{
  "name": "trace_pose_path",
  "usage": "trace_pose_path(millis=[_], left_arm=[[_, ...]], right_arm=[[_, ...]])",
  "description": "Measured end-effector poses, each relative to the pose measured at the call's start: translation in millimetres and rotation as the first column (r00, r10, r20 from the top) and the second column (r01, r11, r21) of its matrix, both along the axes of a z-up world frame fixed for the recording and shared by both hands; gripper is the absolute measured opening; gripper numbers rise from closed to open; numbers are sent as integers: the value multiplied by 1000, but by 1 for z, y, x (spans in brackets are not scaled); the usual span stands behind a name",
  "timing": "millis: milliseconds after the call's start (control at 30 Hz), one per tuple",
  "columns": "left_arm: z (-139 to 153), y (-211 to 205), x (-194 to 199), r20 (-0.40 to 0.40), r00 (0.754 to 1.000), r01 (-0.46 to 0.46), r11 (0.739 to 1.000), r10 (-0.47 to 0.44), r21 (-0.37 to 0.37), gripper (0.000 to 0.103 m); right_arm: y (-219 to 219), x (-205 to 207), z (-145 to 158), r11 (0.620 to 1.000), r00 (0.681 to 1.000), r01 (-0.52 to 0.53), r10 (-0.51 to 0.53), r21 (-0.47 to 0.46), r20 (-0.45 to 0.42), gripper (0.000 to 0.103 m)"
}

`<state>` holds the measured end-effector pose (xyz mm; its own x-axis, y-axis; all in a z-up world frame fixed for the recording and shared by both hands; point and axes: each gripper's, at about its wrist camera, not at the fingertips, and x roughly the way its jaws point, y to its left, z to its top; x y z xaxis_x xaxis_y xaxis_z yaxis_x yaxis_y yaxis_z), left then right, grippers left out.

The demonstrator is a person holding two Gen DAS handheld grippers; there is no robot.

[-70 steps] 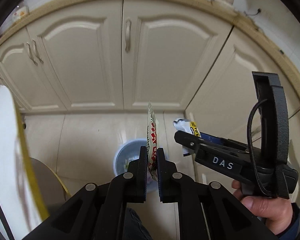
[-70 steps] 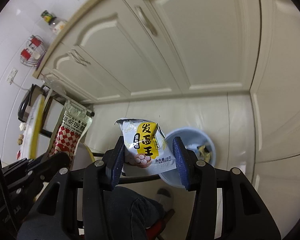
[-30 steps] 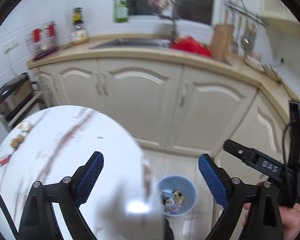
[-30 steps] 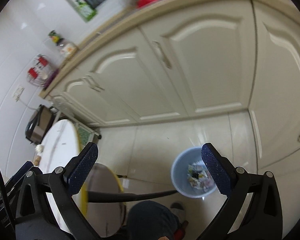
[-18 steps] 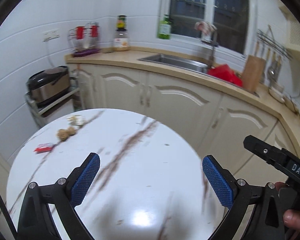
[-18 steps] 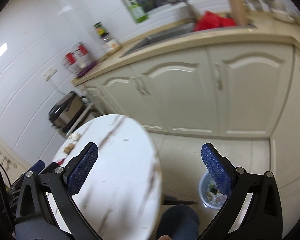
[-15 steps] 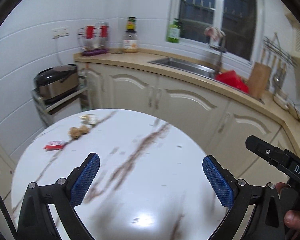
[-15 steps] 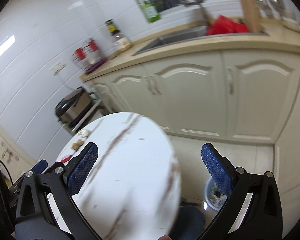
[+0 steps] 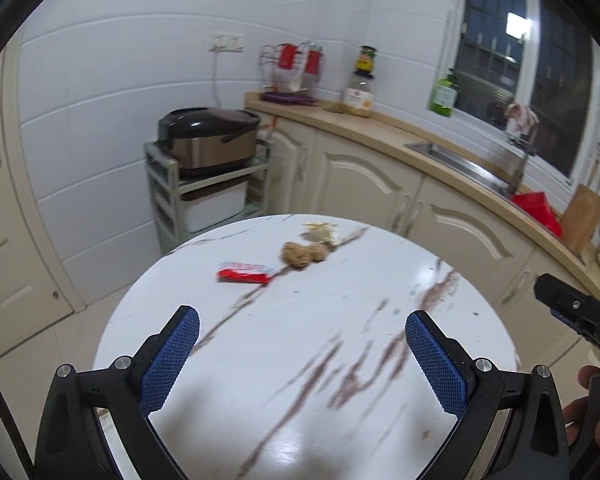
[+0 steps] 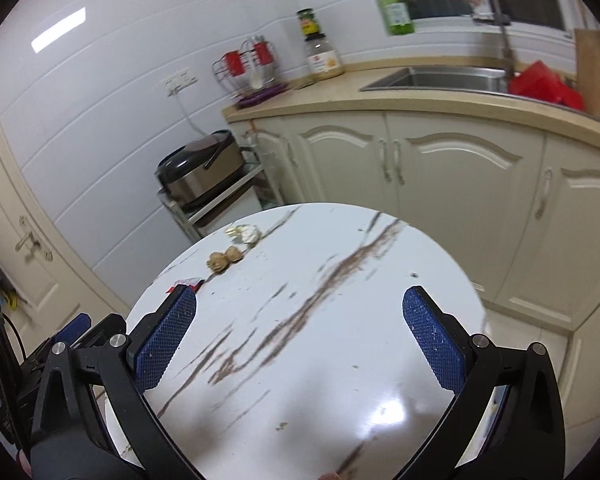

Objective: Collect trash
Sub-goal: 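Bring both open tools back to the table, then grasp the crumpled white paper with the right tool while the left tool grasps the red wrapper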

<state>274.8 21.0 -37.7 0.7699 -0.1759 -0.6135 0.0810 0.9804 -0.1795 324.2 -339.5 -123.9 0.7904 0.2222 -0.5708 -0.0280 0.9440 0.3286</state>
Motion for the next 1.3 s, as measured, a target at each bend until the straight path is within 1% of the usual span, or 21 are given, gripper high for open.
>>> trace_pose_path(millis=[133,333,467,567,700,900,1000,1100,1167,1200,1233,1300], left_arm=[[-9,17,18,-41,998,-49,999,50,2,102],[-22,23,71,-101,992,-77,996,80,33,102],[-33,15,117,-138,986,-87,995,94,51,102],[-45,13,151,-162,982,-91,994,99,62,102],[-58,1,198,-189,976,-91,991,108,95,102],[-81,-18,254,-222,970,-71,990,98,125,102],[-96,-23,274,-241,966,-64,989,94,132,101],[-107,-26,289,-256,963,-53,989,87,136,99],[-113,-28,297,-272,959,-42,990,77,132,94],[-114,-30,300,-267,961,-38,990,75,139,91],[-115,-31,302,-266,962,-32,989,69,141,91],[-117,-34,307,-269,961,-17,988,58,154,90]], right_arm=[[27,19,-5,998,999,-52,51,-22,-16,103],[61,58,-20,992,992,-112,109,-51,-58,103],[73,87,-35,989,987,-132,126,-60,-95,103],[81,117,-48,987,983,-142,132,-73,-128,103],[93,153,-67,983,975,-157,139,-98,-174,103],[104,203,-94,975,960,-188,157,-117,-232,103],[108,223,-101,969,954,-210,174,-127,-245,103],[115,243,-105,960,948,-240,200,-145,-249,103],[120,254,-107,955,944,-256,215,-149,-249,103],[125,262,-110,951,941,-269,226,-150,-253,103],[129,268,-112,948,938,-277,231,-157,-259,102],[137,280,-120,940,932,-288,232,-182,-278,92]])
